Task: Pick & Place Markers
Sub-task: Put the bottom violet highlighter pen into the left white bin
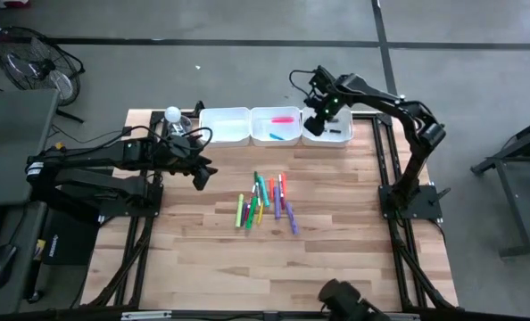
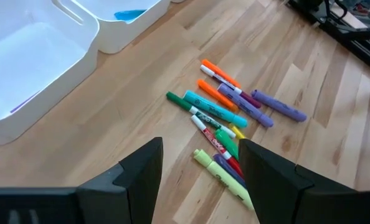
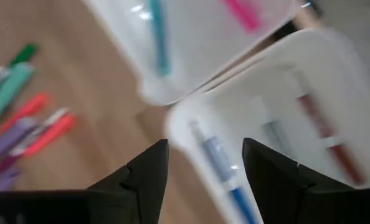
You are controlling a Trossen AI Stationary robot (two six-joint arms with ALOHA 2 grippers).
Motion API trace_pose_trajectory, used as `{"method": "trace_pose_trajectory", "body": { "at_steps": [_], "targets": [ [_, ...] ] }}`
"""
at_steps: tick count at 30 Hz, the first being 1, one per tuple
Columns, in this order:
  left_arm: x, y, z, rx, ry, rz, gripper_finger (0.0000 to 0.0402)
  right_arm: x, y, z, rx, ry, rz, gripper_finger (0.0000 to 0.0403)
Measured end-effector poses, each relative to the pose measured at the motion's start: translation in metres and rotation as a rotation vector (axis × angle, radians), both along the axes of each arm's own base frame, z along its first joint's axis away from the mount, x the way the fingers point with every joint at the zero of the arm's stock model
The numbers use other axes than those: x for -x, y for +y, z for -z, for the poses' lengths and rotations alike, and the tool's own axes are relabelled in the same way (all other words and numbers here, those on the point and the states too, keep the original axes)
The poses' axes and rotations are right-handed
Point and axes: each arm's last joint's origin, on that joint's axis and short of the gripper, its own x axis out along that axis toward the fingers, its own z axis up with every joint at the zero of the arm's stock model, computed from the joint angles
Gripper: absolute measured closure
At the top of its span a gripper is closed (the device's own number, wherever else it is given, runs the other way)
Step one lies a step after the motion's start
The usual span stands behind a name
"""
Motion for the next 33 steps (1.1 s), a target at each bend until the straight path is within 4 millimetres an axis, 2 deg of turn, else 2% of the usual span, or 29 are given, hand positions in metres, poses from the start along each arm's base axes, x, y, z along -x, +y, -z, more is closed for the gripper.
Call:
{"method": "trace_pose_trajectory", "body": {
  "at_steps": [5,13,19,25,31,33],
  "targets": [
    [0.000,0.000,0.000,-0.022,0.008,0.021,0.0195,-0.013,0.026,0.001,-0.085,0.041,-0.039,0.0207],
    [0.000,-0.001,0.000,-0.034,0.016,0.090,0.0195,-0.049,0.085,0.002,-0.122,0.089,-0.113,0.0208],
    [0.000,-0.002,0.000,-0.044,0.020,0.149,0.0195,-0.068,0.128,0.002,-0.180,0.113,-0.035,0.0207],
    [-0.001,-0.003,0.000,-0.079,0.029,0.219,0.0195,-0.081,0.172,0.002,-0.158,0.151,0.010,0.0207],
    [-0.001,-0.004,0.000,-0.118,0.037,0.283,0.0195,-0.087,0.208,0.002,-0.180,0.160,0.008,0.0207],
    [-0.001,-0.004,0.000,-0.133,0.039,0.295,0.0195,-0.089,0.218,0.002,-0.170,0.157,0.062,0.0207]
  ]
}}
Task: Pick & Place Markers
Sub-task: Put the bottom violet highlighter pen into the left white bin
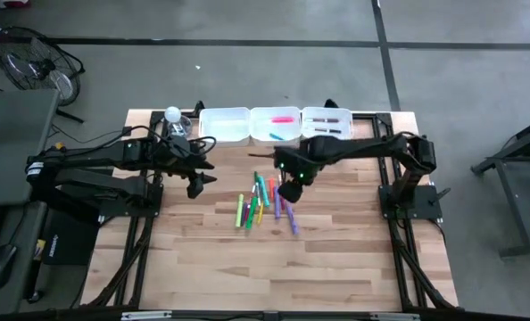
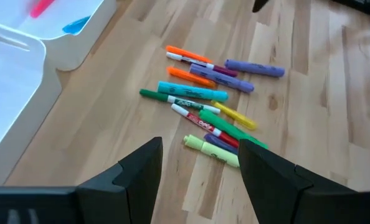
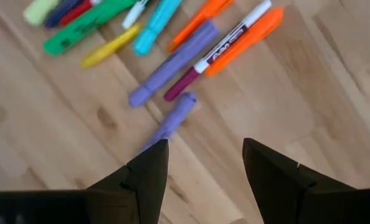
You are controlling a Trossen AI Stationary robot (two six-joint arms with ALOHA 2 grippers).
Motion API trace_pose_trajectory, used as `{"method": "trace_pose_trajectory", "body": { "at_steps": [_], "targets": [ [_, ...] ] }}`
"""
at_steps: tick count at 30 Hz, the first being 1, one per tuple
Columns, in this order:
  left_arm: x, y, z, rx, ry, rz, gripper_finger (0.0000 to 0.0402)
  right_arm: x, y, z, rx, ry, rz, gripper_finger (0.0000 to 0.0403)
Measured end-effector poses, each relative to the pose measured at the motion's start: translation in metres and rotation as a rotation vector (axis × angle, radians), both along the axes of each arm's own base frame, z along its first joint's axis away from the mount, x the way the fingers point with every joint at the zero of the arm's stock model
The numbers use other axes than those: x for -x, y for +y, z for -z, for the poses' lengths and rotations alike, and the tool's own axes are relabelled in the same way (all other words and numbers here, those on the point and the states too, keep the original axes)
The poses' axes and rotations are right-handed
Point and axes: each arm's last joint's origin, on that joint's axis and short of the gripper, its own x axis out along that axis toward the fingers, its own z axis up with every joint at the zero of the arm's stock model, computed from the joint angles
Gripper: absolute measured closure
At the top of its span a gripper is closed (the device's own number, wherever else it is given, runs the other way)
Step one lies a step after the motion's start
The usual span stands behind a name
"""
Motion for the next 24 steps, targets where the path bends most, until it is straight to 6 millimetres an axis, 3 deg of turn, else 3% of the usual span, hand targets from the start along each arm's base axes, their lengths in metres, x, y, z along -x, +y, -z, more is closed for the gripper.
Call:
{"method": "trace_pose_trajectory", "body": {
  "at_steps": [14,24],
  "targets": [
    [0.001,-0.001,0.001,-0.054,0.023,0.082,0.0195,-0.004,0.061,0.006,-0.006,0.022,0.264,0.0208],
    [0.004,-0.002,0.005,-0.054,0.074,0.109,0.0195,-0.018,0.093,0.052,-0.006,0.144,0.271,0.0208]
  ]
}}
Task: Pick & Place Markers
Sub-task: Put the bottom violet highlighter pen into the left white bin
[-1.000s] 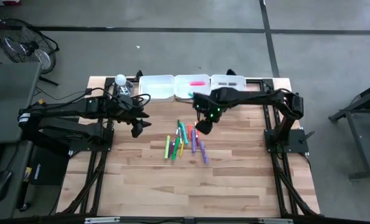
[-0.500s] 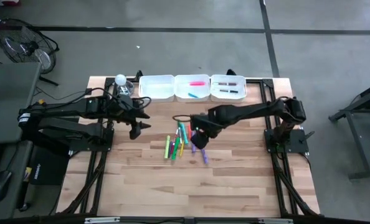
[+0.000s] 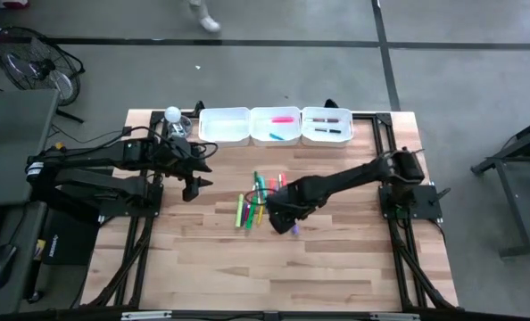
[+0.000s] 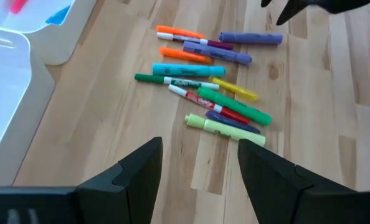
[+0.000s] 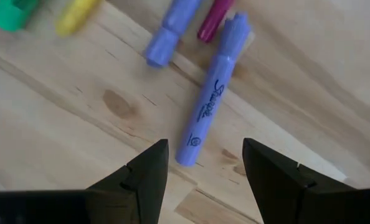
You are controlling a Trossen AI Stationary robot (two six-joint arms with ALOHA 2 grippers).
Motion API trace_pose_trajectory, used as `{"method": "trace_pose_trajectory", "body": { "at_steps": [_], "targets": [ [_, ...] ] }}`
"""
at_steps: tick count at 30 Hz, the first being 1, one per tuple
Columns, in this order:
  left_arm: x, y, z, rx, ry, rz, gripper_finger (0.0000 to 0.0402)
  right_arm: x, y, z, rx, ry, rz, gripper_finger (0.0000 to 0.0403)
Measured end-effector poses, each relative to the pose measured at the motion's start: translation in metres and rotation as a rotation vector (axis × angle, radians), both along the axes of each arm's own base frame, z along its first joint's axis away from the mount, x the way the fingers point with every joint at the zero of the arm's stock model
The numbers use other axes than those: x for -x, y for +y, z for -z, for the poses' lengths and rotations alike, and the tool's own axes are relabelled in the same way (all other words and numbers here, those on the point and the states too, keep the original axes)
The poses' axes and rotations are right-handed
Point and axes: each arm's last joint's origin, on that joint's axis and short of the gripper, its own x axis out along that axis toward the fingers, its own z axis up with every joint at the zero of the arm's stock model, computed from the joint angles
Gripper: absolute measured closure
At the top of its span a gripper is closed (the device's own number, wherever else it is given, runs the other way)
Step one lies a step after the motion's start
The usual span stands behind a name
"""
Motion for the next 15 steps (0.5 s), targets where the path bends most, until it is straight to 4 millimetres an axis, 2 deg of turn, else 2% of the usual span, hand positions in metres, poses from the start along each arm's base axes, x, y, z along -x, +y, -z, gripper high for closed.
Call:
{"method": "trace_pose_trajectory", "body": {
  "at_steps": [15],
  "targets": [
    [0.003,0.000,0.003,0.011,0.039,0.001,0.0195,-0.012,0.024,0.060,0.002,0.118,0.037,0.0208]
  ]
}}
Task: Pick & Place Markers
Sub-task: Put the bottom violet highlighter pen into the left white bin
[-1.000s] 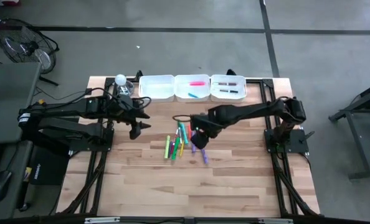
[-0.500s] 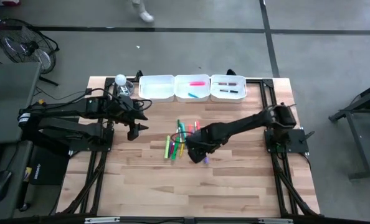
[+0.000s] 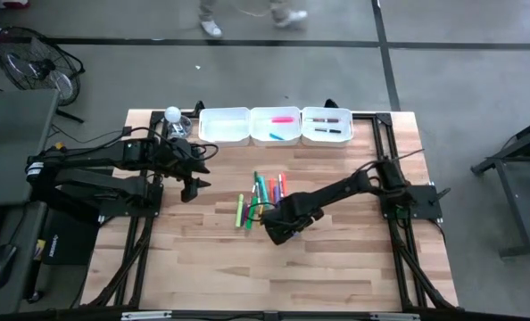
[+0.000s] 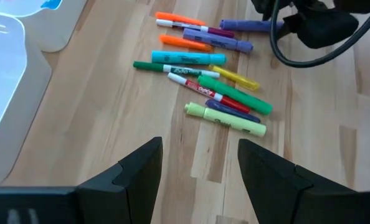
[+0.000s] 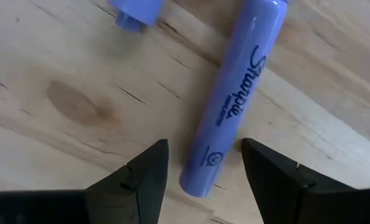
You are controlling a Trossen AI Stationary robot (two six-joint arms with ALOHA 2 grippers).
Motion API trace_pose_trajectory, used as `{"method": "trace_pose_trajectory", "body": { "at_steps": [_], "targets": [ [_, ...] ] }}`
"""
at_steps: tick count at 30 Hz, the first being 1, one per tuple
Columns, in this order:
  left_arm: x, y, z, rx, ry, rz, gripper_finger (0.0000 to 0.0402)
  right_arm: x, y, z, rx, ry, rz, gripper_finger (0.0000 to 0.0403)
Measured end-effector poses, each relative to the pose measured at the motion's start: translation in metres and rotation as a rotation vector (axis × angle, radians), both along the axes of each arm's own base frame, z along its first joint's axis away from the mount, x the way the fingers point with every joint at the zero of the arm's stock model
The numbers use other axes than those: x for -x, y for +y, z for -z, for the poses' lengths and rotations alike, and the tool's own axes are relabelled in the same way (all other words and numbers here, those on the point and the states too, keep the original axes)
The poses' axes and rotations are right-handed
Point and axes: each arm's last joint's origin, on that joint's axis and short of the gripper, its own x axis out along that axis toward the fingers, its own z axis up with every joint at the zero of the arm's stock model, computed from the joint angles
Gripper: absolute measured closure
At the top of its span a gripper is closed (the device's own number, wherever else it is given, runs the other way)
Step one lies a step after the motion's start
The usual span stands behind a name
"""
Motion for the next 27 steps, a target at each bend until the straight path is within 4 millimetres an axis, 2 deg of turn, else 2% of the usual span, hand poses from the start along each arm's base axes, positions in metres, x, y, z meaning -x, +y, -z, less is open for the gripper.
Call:
{"method": "trace_pose_trajectory", "body": {
  "at_steps": [8,12,25,27],
  "targets": [
    [0.000,0.000,0.000,0.003,0.004,-0.003,0.0195,-0.004,0.004,0.021,0.007,0.032,0.025,0.0210],
    [0.000,0.000,0.000,0.004,0.004,-0.004,0.0195,-0.005,0.004,0.024,0.006,0.032,0.044,0.0222],
    [0.000,0.000,0.000,0.001,0.003,-0.007,0.0195,-0.005,0.004,0.024,0.031,0.027,0.044,0.0333],
    [0.000,0.000,0.000,0.000,0.003,-0.007,0.0195,-0.004,0.004,0.024,0.033,0.035,0.030,0.0340]
  ]
}}
